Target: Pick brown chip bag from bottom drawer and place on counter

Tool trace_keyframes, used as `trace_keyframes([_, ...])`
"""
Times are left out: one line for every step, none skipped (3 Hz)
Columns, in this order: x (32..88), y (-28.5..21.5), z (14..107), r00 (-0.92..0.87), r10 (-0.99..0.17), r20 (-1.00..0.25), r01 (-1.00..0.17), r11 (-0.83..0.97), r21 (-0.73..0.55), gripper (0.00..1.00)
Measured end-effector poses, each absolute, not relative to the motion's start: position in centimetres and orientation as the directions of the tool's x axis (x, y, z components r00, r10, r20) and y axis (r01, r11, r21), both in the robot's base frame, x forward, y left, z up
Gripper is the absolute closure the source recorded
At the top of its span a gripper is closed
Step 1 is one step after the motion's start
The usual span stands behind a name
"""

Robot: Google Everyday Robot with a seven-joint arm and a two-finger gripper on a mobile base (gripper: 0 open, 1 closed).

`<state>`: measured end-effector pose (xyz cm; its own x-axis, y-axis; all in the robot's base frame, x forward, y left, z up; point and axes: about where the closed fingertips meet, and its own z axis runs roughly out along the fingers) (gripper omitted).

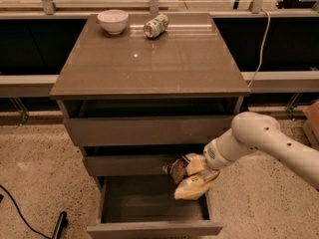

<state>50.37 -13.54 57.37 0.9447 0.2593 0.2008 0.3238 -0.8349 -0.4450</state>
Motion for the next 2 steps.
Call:
trace_keyframes([49.2,-15.3,62.2,0.928,0.274,0.253,0.359,-0.842,-0.402,1.0])
trace_keyframes([50.4,-17.2,68.1,0.914,0.277,0.298,0.375,-0.858,-0.352,1.0])
